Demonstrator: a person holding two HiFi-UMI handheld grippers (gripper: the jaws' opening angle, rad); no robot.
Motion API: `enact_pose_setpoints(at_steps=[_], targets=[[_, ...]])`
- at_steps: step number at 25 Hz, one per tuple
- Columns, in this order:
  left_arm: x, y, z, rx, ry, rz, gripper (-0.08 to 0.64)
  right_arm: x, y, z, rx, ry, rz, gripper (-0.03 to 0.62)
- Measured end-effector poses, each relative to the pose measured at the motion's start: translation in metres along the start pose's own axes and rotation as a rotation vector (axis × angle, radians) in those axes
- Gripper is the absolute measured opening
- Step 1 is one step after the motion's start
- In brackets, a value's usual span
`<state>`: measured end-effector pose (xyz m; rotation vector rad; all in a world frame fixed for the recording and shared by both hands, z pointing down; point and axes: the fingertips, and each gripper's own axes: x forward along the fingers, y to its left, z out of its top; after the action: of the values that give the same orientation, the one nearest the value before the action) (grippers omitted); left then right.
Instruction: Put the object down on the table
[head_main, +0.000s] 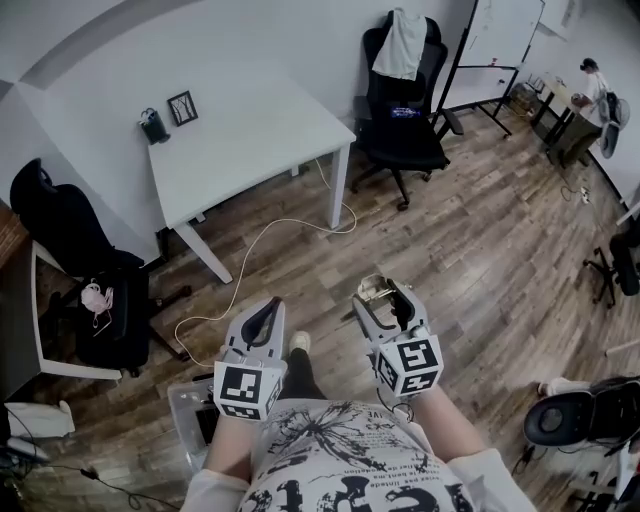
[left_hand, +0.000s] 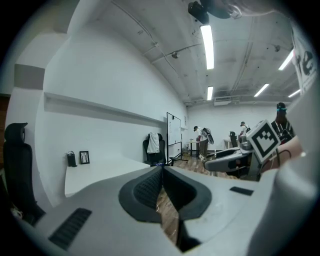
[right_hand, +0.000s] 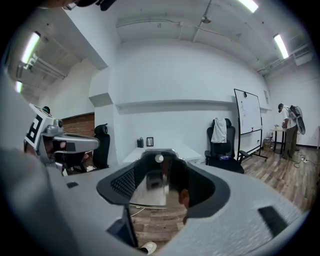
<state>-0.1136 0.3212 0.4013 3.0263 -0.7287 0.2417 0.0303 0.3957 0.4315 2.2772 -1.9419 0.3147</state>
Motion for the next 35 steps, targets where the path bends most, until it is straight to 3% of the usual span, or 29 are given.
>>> enact_pose_setpoints(at_steps=[11,15,18,30,35], targets=[[0.122,0.175,0.034,-0.007,-0.009,0.04,0.012,0.202,-0.011,0.069,-0.001,-0.003,0.012,0.279],[0.152,0.225,0.038,0.033,-0.009,0.039,0.012,0.265,-0.008,0.082,-0.015,0.003,0.02,0.279],[0.171,0.258,0.038,0.008,-0.006,0.06,0.012,0.304,-0.007,0.09,-0.012,0.013,0.03,0.279],[0.236,0.362,0.012,-0.071,0.051,0.231,0.012,0.452,-0.005,0.1,-0.052,0.053,0.183,0.279],[0.281,0.411,0.023,-0.068,0.058,0.342,0.012,0.531,-0.018,0.125,-0.07,0.041,0.277,0.279]])
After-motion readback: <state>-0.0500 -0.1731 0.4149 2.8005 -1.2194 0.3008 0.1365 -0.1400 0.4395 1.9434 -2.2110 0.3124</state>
